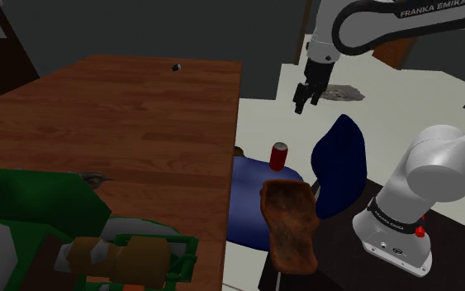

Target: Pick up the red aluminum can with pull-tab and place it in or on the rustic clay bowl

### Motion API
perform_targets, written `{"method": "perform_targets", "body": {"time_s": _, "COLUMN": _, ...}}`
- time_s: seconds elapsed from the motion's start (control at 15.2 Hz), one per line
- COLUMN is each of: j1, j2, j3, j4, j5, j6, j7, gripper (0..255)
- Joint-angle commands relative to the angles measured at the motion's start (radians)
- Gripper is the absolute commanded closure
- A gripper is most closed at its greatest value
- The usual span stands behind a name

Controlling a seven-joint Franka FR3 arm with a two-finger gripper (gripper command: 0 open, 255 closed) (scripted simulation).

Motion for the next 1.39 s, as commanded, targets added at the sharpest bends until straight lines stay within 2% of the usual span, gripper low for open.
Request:
{"method": "perform_targets", "body": {"time_s": 0.0, "j1": 0.004, "j2": 0.047, "j3": 0.002, "j4": -0.034, "j5": 0.012, "j6": 0.075, "j7": 0.017, "gripper": 0}}
{"method": "perform_targets", "body": {"time_s": 0.4, "j1": 0.020, "j2": 0.227, "j3": 0.005, "j4": -0.090, "j5": 0.053, "j6": 0.292, "j7": 0.053, "gripper": 0}}
{"method": "perform_targets", "body": {"time_s": 0.73, "j1": 0.040, "j2": 0.410, "j3": 0.007, "j4": -0.097, "j5": 0.100, "j6": 0.466, "j7": 0.069, "gripper": 0}}
{"method": "perform_targets", "body": {"time_s": 1.19, "j1": 0.045, "j2": 0.497, "j3": 0.007, "j4": -0.126, "j5": 0.111, "j6": 0.583, "j7": 0.061, "gripper": 0}}
{"method": "perform_targets", "body": {"time_s": 1.32, "j1": 0.046, "j2": 0.505, "j3": 0.007, "j4": -0.128, "j5": 0.112, "j6": 0.593, "j7": 0.060, "gripper": 0}}
